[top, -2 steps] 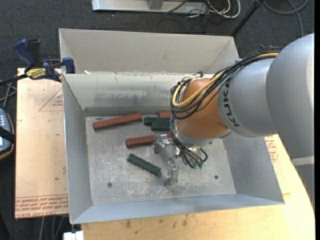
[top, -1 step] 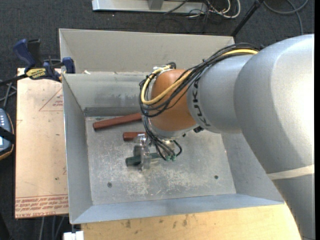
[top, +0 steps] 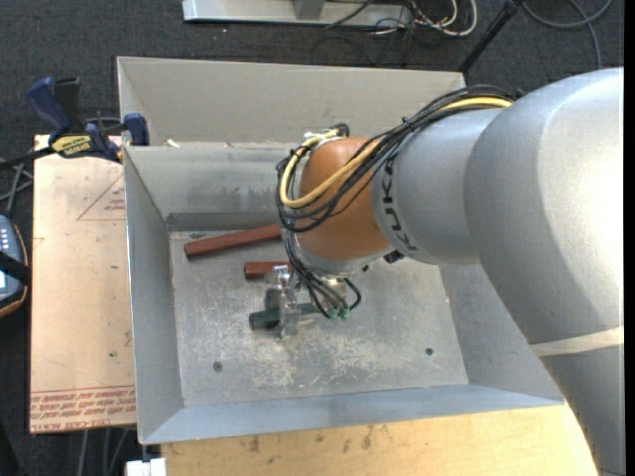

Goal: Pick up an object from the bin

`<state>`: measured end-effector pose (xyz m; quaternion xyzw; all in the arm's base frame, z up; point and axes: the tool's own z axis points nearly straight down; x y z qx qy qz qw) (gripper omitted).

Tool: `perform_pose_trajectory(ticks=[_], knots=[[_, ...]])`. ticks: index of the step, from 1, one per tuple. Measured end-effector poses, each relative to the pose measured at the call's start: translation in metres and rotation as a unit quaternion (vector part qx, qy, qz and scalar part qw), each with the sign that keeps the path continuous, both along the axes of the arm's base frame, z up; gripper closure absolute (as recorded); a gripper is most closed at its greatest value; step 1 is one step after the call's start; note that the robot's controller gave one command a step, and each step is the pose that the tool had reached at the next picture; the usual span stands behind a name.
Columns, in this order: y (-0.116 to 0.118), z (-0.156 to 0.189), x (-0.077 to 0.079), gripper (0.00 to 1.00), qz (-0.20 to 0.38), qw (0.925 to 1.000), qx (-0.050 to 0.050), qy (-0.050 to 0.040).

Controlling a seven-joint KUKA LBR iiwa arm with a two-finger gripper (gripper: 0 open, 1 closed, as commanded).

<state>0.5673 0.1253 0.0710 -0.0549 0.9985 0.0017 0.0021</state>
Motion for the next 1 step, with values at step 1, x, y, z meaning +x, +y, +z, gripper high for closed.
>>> perform_pose_trajectory(ticks=[1], knots=[[-0.0114,0.1048,0.0185,1.00,0.002,1.0000,-0.001,0.0007]])
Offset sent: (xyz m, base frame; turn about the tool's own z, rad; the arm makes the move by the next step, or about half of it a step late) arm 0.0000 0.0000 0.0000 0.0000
